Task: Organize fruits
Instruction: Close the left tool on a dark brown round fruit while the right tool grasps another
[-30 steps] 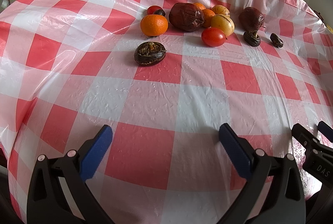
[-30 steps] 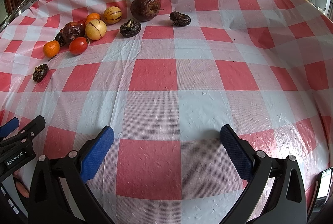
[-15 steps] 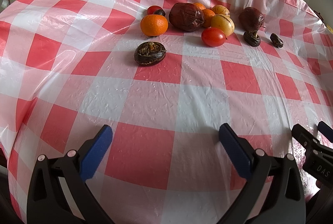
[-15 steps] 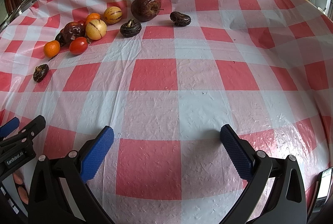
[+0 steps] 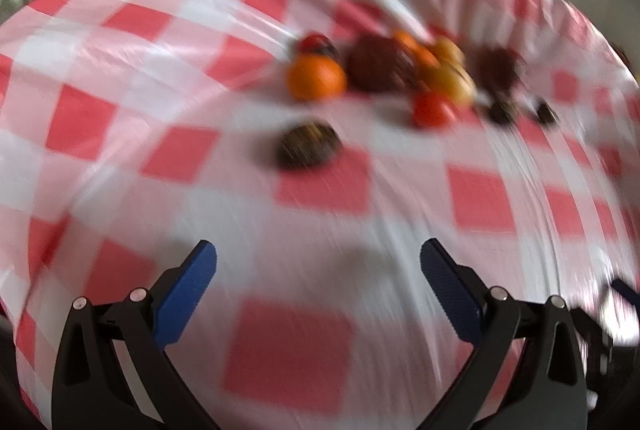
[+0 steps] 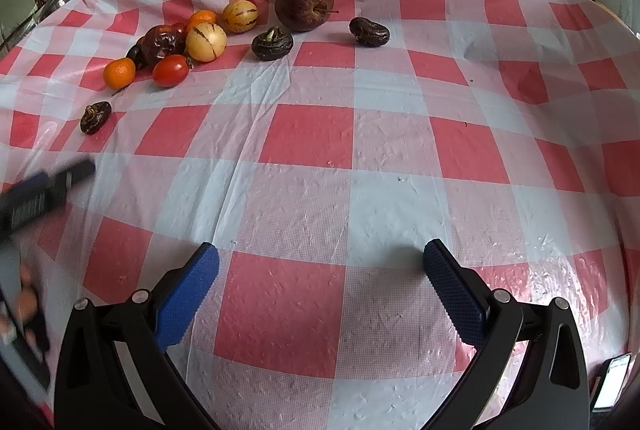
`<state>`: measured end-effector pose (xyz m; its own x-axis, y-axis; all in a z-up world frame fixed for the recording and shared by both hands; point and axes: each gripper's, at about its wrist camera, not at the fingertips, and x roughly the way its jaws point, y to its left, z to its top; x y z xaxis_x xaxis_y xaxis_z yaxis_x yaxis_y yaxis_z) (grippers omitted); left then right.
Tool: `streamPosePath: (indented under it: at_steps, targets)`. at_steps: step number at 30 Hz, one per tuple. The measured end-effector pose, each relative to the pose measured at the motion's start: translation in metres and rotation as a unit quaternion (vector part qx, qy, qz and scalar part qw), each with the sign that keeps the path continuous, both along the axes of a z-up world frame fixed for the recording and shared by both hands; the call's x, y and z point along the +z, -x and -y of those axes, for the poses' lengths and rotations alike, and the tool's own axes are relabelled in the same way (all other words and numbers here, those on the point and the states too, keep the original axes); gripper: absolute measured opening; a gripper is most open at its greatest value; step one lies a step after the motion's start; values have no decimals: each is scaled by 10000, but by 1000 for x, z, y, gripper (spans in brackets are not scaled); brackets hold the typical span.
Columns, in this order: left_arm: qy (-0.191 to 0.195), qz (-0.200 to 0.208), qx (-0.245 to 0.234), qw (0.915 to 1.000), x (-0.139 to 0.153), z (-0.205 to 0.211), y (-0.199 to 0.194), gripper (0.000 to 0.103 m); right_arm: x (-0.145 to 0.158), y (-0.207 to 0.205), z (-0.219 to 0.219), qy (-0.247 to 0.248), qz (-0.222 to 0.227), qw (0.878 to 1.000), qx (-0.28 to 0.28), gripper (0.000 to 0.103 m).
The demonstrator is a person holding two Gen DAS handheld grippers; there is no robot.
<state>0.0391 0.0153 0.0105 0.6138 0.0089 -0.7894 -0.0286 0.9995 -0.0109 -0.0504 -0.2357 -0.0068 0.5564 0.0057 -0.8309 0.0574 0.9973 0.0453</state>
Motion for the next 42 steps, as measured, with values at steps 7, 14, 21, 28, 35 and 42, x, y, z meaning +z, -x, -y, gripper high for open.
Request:
streamPosePath:
  at_steps: [7, 14, 21, 28, 35, 42]
  targets:
    - [40, -71, 162, 9998, -2, -5, -60, 79, 1, 0, -1, 1, -8, 10000, 10, 99]
    - [-11, 14, -1, 10000, -2, 0, -60, 42, 11, -36, -9, -430, -26, 9986, 317, 97]
    - [349, 70, 3, 9994, -1, -9, -58, 42, 13, -130, -15, -242, 89, 9986, 462, 80]
    - [491, 95, 3, 9988, -1, -14, -56, 42, 11, -195, -25, 80, 137, 9981, 589, 67]
    - [553, 112, -50, 9984, -1, -15, -55, 42, 17, -200, -40, 268, 437, 9952, 831, 41]
    - [561, 111, -71, 9983, -1, -15, -54, 42, 18, -201, -19, -68, 457, 9973, 571, 41]
